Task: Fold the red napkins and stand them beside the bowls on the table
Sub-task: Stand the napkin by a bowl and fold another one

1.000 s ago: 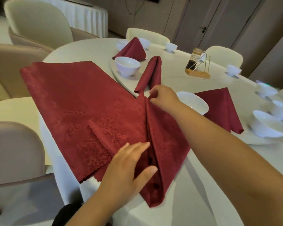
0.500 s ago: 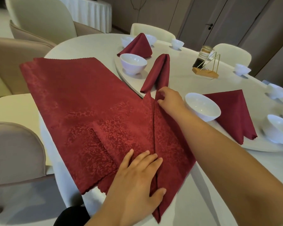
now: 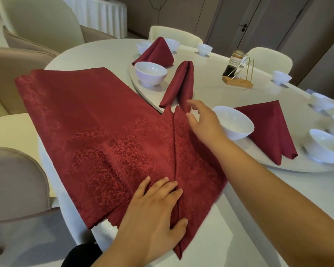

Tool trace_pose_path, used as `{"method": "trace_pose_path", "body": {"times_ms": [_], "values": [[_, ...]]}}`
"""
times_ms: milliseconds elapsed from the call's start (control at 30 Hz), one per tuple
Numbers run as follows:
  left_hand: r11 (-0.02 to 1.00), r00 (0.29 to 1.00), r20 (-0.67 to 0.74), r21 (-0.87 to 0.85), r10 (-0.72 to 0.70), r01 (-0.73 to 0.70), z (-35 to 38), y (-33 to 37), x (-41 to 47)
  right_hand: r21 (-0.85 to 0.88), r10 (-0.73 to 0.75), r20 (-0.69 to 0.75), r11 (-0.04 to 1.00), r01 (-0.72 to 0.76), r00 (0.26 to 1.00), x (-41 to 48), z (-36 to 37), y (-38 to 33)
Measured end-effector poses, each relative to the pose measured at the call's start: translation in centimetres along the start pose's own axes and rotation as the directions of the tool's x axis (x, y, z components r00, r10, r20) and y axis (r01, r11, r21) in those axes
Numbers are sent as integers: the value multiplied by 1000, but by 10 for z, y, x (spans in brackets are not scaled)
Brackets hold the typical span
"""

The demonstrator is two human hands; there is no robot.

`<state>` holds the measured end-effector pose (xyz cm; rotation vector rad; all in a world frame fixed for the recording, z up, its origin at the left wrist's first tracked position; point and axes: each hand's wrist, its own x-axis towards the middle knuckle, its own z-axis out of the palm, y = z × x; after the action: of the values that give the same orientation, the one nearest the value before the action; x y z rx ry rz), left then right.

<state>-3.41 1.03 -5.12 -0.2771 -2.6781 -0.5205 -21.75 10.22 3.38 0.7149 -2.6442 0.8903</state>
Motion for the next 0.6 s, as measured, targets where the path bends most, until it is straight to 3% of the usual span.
{"method": "trace_pose_path", "body": {"times_ms": [67,133,300,367,467,600], "values": [[1000,1000,7,-4,-4,4,0,0,0,54,-84,-60,995,88,995,-38,-13,-1],[1000,1000,16,3,-1,1,-1,1,0,96,-188,-32,977,190,982,-85,-18,4],[1000,1000,-10,18,26,-26,0,2,0,-145,-358,298,899,413,885,-160,-5,31],[1000,1000,8,16,15,-15,-1,3,1,-232,-284,381,892,388,880,-155,-8,37],[999,999,44,42,10,-12,-2,4,0,-226,-186,434,925,306,882,-133,-18,61],[1000,993,117,6,-8,7,-4,2,0,-210,-23,287,974,87,958,-115,-31,82]]}}
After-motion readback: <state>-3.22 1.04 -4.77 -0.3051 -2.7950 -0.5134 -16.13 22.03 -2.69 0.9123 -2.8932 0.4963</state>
